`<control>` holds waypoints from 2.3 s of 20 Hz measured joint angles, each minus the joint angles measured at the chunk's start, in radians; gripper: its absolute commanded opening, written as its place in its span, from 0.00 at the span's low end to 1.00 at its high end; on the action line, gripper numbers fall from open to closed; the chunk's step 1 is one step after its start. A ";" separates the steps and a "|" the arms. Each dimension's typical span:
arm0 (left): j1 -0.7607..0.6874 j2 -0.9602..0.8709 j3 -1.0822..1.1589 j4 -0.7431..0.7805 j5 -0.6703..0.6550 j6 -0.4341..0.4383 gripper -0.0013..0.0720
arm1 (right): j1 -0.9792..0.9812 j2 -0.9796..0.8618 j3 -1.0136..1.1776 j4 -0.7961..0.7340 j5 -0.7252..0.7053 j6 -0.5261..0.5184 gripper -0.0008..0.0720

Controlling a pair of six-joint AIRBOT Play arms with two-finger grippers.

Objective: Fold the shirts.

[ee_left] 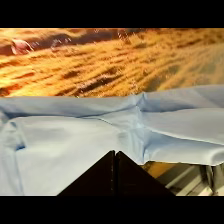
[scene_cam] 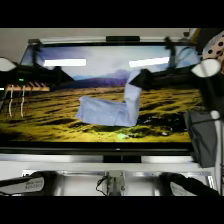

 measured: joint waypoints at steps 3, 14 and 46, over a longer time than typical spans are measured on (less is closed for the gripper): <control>0.144 0.097 0.000 0.023 -0.045 -0.003 0.07 | 0.140 -0.139 0.049 0.060 -0.100 -0.042 0.13; 0.234 0.172 -0.002 0.039 -0.106 -0.002 0.07 | 0.382 -0.490 0.206 0.159 -0.247 -0.037 0.78; 0.217 0.173 -0.002 0.040 -0.086 0.019 0.07 | 0.057 -0.485 -0.066 -0.131 -0.074 -0.011 0.15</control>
